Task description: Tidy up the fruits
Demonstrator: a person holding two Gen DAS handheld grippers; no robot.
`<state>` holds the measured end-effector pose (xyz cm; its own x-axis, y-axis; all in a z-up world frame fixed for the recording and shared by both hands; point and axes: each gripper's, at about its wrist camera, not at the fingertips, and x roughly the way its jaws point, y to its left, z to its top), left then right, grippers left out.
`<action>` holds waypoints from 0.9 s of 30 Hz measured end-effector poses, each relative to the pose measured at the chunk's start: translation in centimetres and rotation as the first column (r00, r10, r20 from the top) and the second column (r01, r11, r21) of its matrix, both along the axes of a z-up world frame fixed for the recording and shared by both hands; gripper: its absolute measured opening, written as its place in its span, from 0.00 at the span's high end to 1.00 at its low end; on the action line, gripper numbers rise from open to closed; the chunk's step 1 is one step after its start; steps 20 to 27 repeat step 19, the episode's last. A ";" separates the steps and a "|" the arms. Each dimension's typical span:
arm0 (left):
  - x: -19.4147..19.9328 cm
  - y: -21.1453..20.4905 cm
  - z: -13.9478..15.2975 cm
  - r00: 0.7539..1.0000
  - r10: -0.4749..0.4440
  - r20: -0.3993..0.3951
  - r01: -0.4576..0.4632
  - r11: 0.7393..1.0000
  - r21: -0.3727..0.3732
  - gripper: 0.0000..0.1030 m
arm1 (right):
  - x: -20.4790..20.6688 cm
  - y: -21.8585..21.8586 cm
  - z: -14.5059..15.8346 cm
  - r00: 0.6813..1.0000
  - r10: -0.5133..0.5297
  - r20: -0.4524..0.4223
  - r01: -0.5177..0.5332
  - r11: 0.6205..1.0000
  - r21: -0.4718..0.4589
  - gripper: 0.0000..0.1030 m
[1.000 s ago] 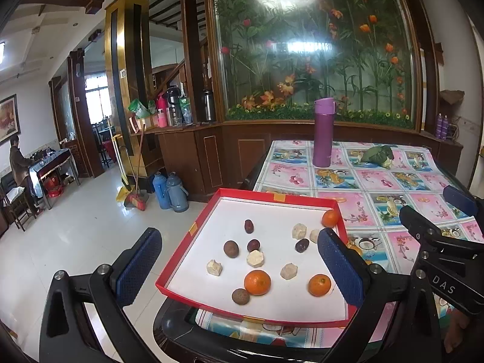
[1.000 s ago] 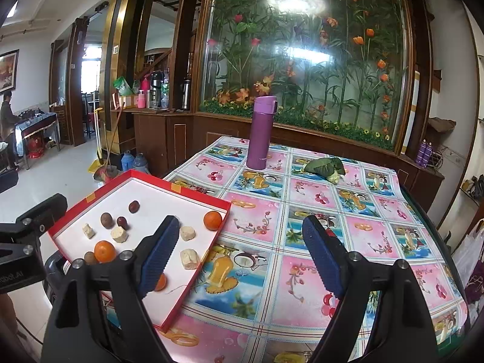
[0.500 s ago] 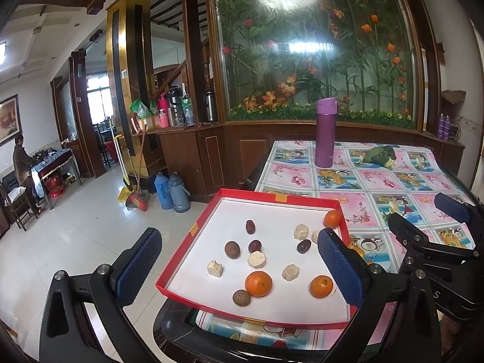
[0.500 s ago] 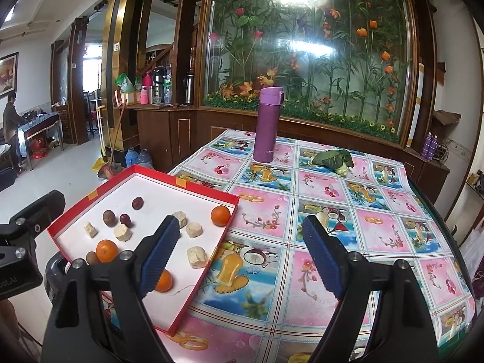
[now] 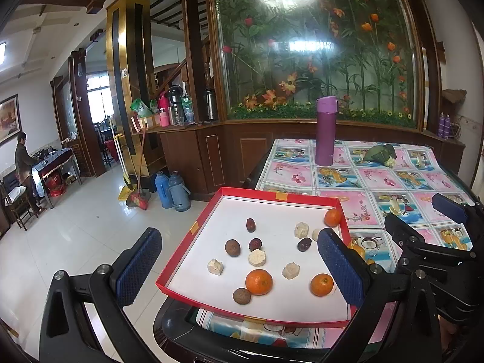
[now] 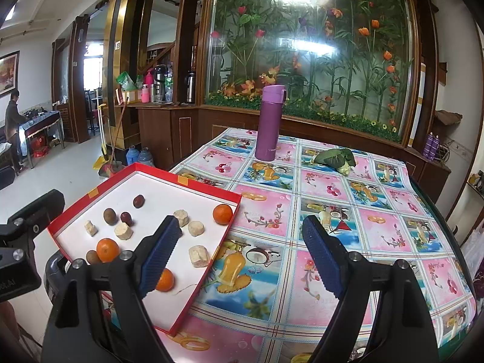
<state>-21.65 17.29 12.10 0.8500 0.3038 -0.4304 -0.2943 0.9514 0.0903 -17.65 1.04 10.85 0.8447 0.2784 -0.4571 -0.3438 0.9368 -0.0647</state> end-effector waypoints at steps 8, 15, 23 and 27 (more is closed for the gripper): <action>0.0 -0.1 0.0 1.000 -0.009 -0.004 0.009 1.000 -0.003 0.00 | 0.0 0.3 -0.5 1.000 0.005 -0.001 -0.005 1.000 -0.007 0.18; 0.1 -0.2 0.0 1.000 -0.013 -0.007 0.013 1.000 -0.006 0.00 | 0.1 0.5 -0.7 1.000 0.006 -0.008 -0.006 1.000 -0.008 0.18; 0.2 -0.2 -0.1 1.000 -0.015 -0.008 0.015 1.000 -0.010 0.00 | 0.2 0.4 -1.0 1.000 0.008 -0.010 -0.008 1.000 -0.009 0.18; 0.2 -0.2 -0.1 1.000 -0.015 -0.008 0.015 1.000 -0.010 0.00 | 0.2 0.4 -1.0 1.000 0.008 -0.010 -0.008 1.000 -0.009 0.18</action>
